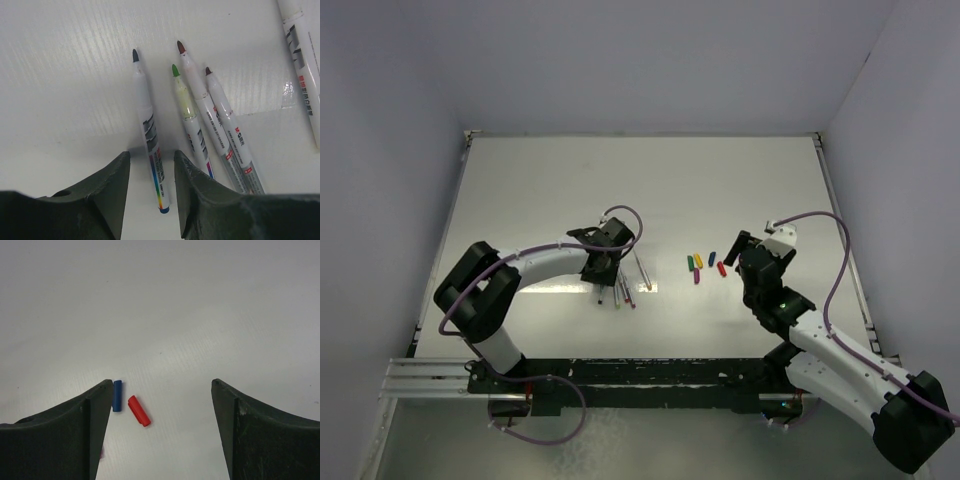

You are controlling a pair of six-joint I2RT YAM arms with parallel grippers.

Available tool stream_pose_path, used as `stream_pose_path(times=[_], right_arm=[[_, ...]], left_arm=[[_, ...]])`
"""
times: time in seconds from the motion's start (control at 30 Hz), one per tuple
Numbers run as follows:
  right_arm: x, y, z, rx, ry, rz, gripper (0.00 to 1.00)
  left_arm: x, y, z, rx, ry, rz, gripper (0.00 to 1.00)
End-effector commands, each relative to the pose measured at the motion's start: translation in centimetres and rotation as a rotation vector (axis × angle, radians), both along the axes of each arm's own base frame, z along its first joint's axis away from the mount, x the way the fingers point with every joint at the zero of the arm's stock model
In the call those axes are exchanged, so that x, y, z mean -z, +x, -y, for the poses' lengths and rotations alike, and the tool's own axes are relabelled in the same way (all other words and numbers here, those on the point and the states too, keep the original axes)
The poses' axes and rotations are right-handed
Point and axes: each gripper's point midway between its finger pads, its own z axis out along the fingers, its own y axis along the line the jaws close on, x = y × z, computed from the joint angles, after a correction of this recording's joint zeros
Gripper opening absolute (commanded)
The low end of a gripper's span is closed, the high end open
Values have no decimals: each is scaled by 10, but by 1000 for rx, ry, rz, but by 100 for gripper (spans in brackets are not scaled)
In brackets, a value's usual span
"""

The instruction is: Insert the pens into the pen caps

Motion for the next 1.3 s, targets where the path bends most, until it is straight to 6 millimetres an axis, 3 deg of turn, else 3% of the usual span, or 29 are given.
stream_pose_path(times=[0.0,0.53,1.13,1.27], right_arm=[[-20,5,3,42,35,58,82],[-20,1,5,43,45,55,82],[-21,-3,7,45,38,39,83],[-21,-4,8,47,38,41,83]], left_arm=[[20,-24,-23,-21,100,-93,44],[40,-46,-28,-49,64,-136,40],[56,-56,-32,-65,92,-184,16],[57,-60,-32,-79,81,-188,5]])
